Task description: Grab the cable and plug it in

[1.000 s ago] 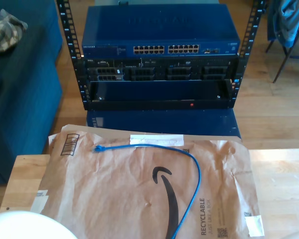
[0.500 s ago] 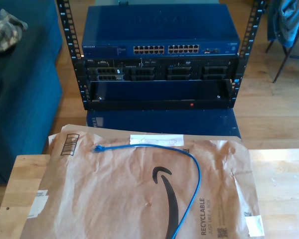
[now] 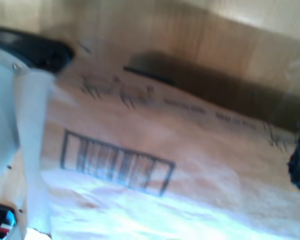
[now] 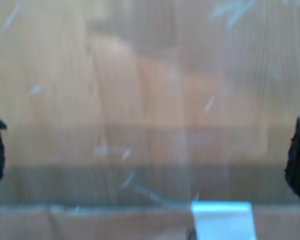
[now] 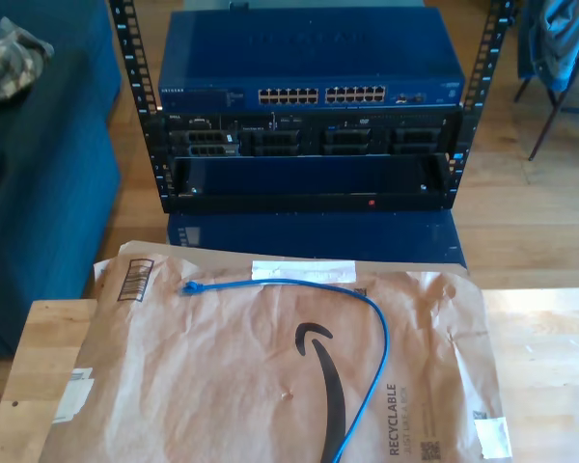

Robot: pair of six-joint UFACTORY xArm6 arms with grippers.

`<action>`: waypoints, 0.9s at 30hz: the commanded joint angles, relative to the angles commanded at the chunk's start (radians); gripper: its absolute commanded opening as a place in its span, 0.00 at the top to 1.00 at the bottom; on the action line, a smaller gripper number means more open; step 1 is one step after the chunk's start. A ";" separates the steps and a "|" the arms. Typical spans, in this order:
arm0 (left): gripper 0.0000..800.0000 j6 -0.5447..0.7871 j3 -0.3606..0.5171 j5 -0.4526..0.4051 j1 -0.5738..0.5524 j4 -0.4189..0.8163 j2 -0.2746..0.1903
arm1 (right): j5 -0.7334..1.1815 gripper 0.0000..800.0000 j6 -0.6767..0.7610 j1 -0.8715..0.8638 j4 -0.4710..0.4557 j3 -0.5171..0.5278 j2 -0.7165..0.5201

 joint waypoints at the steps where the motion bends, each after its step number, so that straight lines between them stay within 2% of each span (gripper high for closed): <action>1: 0.00 -0.012 -0.003 -0.002 -0.012 -0.002 0.002 | 0.002 0.01 0.037 0.040 0.003 -0.025 0.026; 13: 0.00 -0.089 -0.043 -0.009 -0.051 -0.087 0.094 | -0.011 0.01 0.506 0.657 0.031 -0.423 0.454; 17: 0.00 -0.120 -0.051 -0.014 -0.094 -0.114 0.114 | -0.026 0.01 0.555 0.761 0.028 -0.598 0.643; 22: 0.00 -0.144 -0.058 -0.018 -0.104 -0.114 0.121 | -0.031 0.01 0.557 0.796 0.029 -0.819 0.855; 27: 0.00 -0.146 -0.095 -0.017 -0.109 -0.114 0.152 | -0.032 0.01 0.559 0.833 0.028 -0.962 1.008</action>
